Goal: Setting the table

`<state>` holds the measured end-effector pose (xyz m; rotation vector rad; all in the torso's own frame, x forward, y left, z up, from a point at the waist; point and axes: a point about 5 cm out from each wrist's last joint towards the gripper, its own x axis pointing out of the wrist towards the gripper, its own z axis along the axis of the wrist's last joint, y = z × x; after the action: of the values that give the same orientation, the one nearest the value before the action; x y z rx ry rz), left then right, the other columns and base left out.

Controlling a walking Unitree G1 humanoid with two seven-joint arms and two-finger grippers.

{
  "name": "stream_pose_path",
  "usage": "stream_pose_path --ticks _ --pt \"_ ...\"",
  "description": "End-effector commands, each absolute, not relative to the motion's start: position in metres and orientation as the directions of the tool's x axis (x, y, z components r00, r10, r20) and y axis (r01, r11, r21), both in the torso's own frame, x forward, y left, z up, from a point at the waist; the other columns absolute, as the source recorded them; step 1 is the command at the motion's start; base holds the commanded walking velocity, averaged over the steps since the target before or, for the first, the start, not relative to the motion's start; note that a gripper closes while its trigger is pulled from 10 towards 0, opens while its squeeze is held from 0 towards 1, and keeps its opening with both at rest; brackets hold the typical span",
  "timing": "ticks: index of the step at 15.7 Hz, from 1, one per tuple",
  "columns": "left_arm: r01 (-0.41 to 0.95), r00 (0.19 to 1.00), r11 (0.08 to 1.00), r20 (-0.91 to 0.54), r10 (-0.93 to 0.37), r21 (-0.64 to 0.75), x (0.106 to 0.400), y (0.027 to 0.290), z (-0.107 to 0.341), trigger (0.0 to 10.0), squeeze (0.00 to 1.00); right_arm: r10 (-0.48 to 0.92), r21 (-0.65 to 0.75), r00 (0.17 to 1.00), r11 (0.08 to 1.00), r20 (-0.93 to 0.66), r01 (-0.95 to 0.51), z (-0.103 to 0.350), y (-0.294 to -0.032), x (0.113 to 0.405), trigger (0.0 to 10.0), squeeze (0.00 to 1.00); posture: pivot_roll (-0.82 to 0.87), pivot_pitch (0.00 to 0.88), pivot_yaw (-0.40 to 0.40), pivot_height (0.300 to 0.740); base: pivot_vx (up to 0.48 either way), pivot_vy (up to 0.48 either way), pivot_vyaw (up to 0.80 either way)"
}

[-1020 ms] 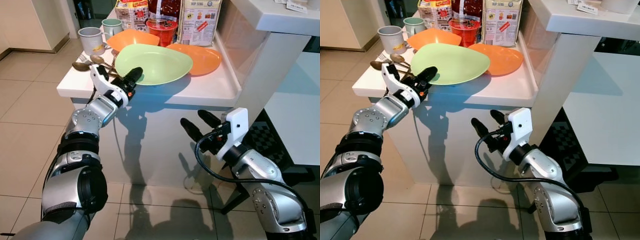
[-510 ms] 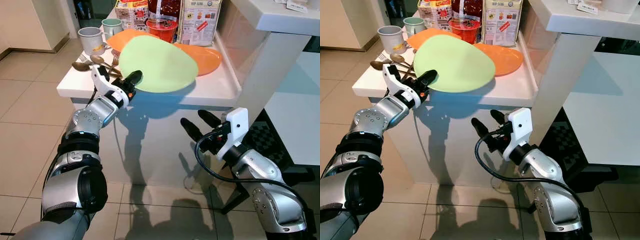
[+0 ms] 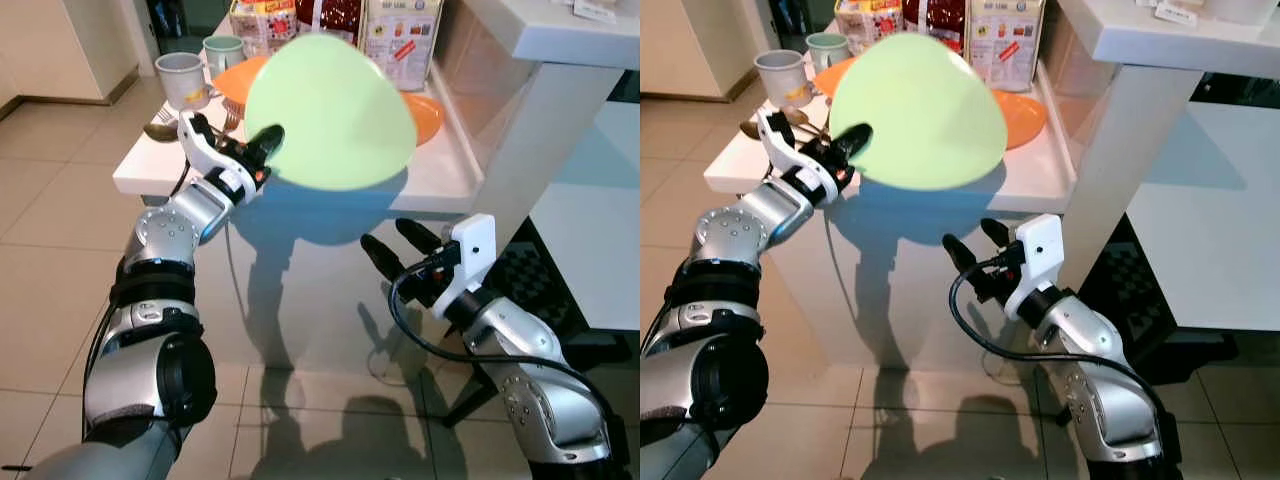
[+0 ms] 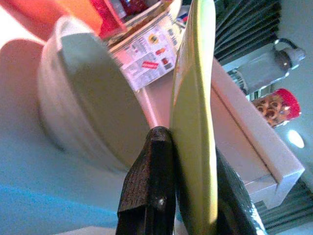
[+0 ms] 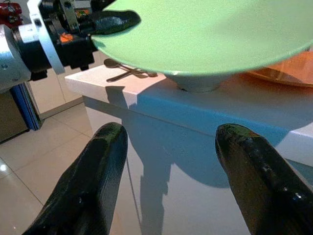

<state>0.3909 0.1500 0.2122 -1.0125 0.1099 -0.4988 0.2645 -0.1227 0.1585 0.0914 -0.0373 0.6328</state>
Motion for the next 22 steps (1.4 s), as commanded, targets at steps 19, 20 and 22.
stream_pose_path --ticks 19,20,22 --pt "0.639 0.733 0.362 0.394 -0.555 -0.679 0.326 0.146 0.262 0.0 0.00 0.361 0.701 0.845 0.476 0.396 -0.531 0.221 -0.150 0.299 10.0 1.00 -0.02 0.000 -0.004 0.740 0.000 0.000 0.00" --pt "0.648 0.723 0.347 0.402 -0.562 -0.679 0.324 0.146 0.263 0.0 0.00 0.377 0.716 0.847 0.462 0.375 -0.522 0.219 -0.150 0.299 10.0 1.00 -0.02 0.000 -0.004 0.740 0.000 0.000 0.00" --pt "0.654 0.707 0.320 0.403 -0.581 -0.686 0.321 0.144 0.261 0.0 0.00 0.424 0.738 0.835 0.425 0.350 -0.525 0.216 -0.147 0.298 10.0 0.03 -0.02 0.000 -0.005 0.740 0.000 0.000 0.00"
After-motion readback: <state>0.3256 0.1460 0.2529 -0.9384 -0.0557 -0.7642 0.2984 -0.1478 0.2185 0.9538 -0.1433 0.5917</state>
